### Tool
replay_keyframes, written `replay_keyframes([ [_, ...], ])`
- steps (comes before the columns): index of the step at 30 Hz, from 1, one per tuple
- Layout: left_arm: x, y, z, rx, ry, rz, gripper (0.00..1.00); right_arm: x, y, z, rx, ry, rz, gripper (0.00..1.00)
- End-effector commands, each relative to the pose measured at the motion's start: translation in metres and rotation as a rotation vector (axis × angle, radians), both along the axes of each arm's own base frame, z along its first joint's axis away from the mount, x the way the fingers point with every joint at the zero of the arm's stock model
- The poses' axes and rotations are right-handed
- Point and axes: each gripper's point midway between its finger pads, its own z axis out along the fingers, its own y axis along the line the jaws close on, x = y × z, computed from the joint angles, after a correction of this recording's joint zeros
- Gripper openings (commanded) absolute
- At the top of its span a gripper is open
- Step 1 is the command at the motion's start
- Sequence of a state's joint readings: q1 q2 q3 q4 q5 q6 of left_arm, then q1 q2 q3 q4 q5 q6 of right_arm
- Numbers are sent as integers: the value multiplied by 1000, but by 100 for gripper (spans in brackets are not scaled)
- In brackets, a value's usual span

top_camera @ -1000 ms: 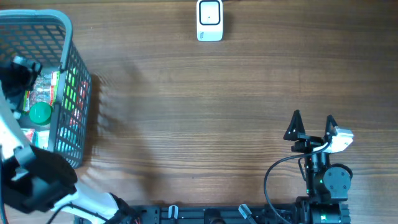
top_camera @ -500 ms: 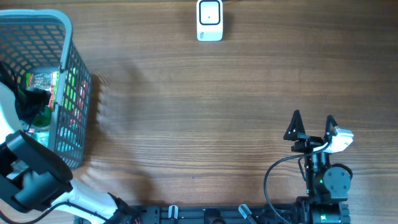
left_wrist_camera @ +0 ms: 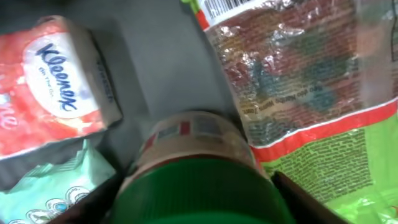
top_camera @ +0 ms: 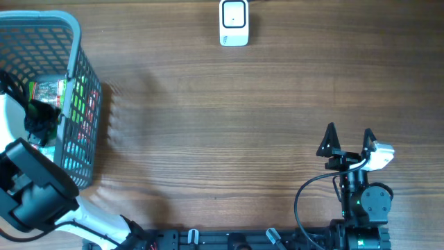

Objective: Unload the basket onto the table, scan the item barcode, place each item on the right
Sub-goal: 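Reach into the basket and grasp the green-lidded jar with the left gripper, then carry the jar past the scanner and set it on the table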

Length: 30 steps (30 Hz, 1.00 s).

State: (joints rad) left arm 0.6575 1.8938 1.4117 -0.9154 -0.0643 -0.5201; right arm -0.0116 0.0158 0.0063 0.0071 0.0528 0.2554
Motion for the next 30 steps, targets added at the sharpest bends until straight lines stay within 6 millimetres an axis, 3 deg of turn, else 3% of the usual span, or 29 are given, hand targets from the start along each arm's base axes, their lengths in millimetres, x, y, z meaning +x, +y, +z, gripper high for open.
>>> replay_keyframes([
  [1,-3,-6,-9,-35,17,-26,50,0,3,1,-17,-3,15,100],
  [5,-2,-5,10,-10,-17,-24,51,0,3,1,-16,-3,15,100],
  [7,2,-2,40,31,-68,-25,52,0,3,1,-16,-3,15,100],
  [9,6,1,82,85,-137,-26,54,0,3,1,-16,-3,15,100],
  [12,5,-2,178,206,-298,-30,54,0,3,1,-16,-3,15,100],
  [13,3,-10,221,250,-395,-42,54,0,3,1,-16,-3,15,100],
  [14,1,-17,246,272,-462,-56,55,0,3,1,-16,-3,15,100],
  [15,-3,-39,289,287,-602,-95,55,0,3,1,-16,-3,15,100],
  [17,-7,-90,338,249,-807,-200,56,0,3,1,-17,-3,15,100],
  [18,-8,-105,347,234,-845,-241,56,0,3,1,-17,-3,15,100],
  [19,-8,-143,363,197,-914,-343,56,0,3,1,-16,-3,15,100],
  [22,4,-230,365,67,-949,-584,56,0,3,1,-17,-3,15,100],
  [24,19,-282,340,1,-873,-689,57,0,3,1,-17,-3,15,100],
  [25,23,-293,329,-10,-840,-697,57,0,3,1,-16,-3,15,100],
  [27,40,-338,277,-36,-683,-725,57,0,3,1,-17,-3,15,100],
  [30,60,-384,202,-41,-493,-745,57,0,3,1,-17,-3,15,100],
])
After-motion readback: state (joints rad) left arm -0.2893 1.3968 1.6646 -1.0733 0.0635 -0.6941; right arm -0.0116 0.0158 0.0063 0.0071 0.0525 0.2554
